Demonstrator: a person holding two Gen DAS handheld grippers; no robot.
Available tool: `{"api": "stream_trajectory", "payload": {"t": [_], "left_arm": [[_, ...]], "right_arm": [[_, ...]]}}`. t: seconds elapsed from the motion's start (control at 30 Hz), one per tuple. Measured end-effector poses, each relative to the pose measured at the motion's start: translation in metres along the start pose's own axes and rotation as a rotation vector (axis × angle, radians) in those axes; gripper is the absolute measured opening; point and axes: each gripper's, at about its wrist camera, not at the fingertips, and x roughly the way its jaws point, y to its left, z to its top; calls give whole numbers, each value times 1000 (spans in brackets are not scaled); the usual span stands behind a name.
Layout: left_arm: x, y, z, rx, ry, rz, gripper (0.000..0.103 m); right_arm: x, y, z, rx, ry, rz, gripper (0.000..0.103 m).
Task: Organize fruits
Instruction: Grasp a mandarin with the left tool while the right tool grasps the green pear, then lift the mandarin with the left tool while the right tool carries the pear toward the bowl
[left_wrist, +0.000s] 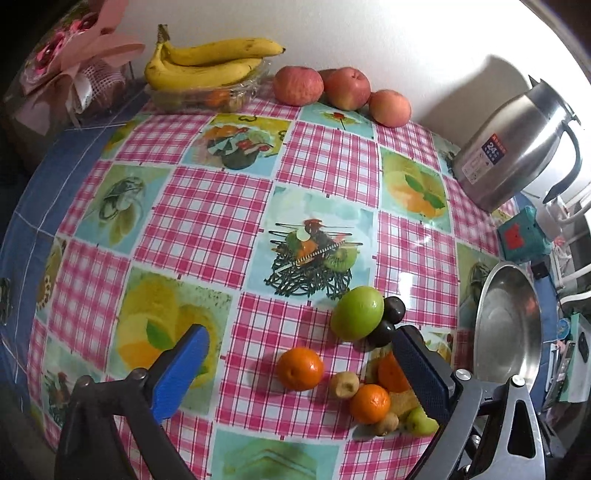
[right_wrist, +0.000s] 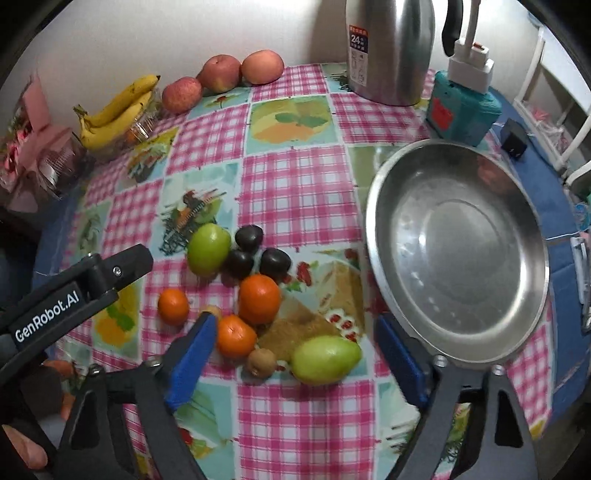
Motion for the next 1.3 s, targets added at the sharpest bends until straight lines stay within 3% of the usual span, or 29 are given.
{"api": "stream_trajectory", "payload": {"t": [0.5, 0.63, 1.07, 1.3], "left_arm": [[38, 7, -22, -10, 128, 34, 78], [44, 12, -30, -28, 164, 13, 69], [60, 9, -41, -50, 199, -37, 42], [59, 11, -42, -68, 212, -53, 39]], "right_arm": [[19, -11, -18, -14, 85, -1, 68], [27, -21, -25, 17, 128, 6, 59], [40, -38, -35, 41, 192, -17, 57], [45, -40, -35, 40, 194, -12, 56]]}}
